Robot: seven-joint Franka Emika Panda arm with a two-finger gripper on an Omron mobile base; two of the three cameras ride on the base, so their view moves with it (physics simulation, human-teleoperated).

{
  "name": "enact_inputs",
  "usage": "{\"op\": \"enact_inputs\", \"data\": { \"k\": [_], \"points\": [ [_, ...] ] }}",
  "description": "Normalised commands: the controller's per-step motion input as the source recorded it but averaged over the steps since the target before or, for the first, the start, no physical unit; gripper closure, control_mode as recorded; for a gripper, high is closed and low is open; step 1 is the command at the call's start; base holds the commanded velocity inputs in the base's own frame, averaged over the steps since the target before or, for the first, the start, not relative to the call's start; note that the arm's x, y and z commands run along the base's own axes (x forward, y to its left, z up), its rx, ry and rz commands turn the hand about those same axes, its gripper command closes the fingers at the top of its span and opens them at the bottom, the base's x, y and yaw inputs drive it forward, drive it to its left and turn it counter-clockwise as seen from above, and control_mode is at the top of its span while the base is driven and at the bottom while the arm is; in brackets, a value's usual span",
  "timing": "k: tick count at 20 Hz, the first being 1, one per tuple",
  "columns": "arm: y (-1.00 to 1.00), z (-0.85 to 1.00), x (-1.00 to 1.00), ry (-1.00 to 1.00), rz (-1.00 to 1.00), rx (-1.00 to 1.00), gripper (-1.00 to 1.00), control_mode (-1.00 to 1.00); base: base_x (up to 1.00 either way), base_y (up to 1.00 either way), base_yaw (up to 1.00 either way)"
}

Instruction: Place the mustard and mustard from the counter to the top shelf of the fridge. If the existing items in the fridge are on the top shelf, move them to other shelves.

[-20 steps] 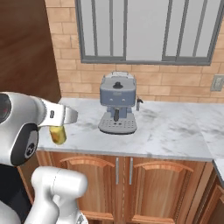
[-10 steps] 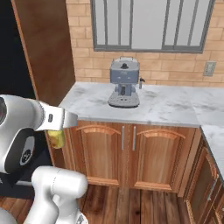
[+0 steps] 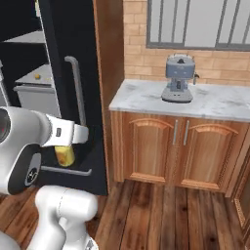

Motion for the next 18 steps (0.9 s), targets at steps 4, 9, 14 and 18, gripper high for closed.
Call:
{"op": "enact_inputs", "data": {
  "k": [4,9,14,18],
  "points": [
    [0.00,0.00,0.00,0.00,0.00,0.00,1.00,1.00,-0.44,1.00,0.17],
    [0.00,0.00,0.00,0.00,0.00,0.00,1.00,1.00,-0.01,1.00,0.10],
    [0.00,0.00,0.00,0.00,0.00,0.00,1.00,1.00,0.43,1.00,0.01],
    [0.00,0.00,0.00,0.00,0.00,0.00,1.00,1.00,0.58,0.95,0.00]
  ]
}}
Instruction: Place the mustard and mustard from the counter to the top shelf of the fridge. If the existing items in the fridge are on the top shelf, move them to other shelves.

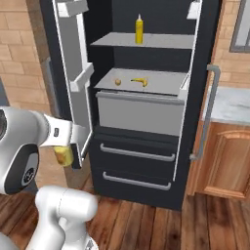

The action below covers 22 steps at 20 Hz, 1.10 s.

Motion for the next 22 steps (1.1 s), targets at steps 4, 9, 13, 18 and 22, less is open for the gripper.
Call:
{"op": "enact_inputs", "data": {
  "k": [4,9,13,18,22],
  "points": [
    [0.00,0.00,0.00,0.00,0.00,0.00,1.00,1.00,0.66,0.33,-0.06],
    [0.00,0.00,0.00,0.00,0.00,0.00,1.00,1.00,0.70,-0.10,-0.05],
    [0.00,0.00,0.00,0.00,0.00,0.00,1.00,1.00,0.76,-0.09,-0.02],
    [0.00,0.00,0.00,0.00,0.00,0.00,1.00,1.00,0.78,0.00,-0.05],
    [0.00,0.00,0.00,0.00,0.00,0.00,1.00,1.00,0.68,-0.10,-0.08]
  ]
}}
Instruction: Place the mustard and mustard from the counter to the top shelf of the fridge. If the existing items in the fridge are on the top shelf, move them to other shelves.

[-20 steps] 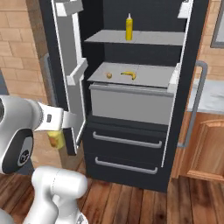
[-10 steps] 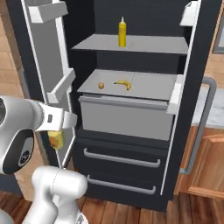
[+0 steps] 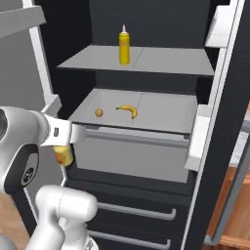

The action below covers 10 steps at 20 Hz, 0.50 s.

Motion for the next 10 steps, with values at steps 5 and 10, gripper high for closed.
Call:
{"op": "enact_inputs", "data": {
  "k": [5,10],
  "points": [
    [0.00,0.00,0.00,0.00,0.00,0.00,1.00,1.00,0.41,-0.34,-0.08],
    [0.00,0.00,0.00,0.00,0.00,0.00,1.00,1.00,0.46,-0.30,-0.06]
  ]
}}
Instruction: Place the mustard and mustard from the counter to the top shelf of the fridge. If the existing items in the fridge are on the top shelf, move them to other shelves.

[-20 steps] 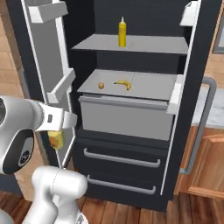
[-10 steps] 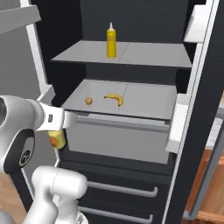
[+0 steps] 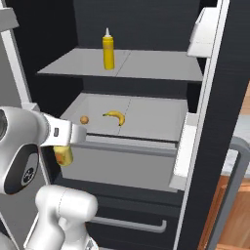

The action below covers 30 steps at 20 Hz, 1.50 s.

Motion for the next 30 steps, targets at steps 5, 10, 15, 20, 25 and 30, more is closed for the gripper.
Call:
{"op": "enact_inputs", "data": {
  "k": [5,10,15,20,25,30],
  "points": [
    [0.00,0.00,0.00,0.00,0.00,0.00,1.00,1.00,0.75,-0.01,0.00],
    [0.00,0.00,0.00,0.00,0.00,0.00,1.00,1.00,0.64,0.00,-0.01],
    [-0.07,0.95,0.49,-0.08,-0.12,0.00,1.00,-1.00,0.00,0.00,0.00],
    [-0.32,1.00,0.57,-0.12,-0.21,-0.02,1.00,-1.00,0.00,0.00,0.00],
    [-0.90,0.91,0.47,-0.14,-0.08,0.00,1.00,-1.00,0.00,0.00,0.00],
    [-0.78,0.24,0.49,-0.04,0.08,0.00,1.00,-1.00,0.00,0.00,0.00]
  ]
}}
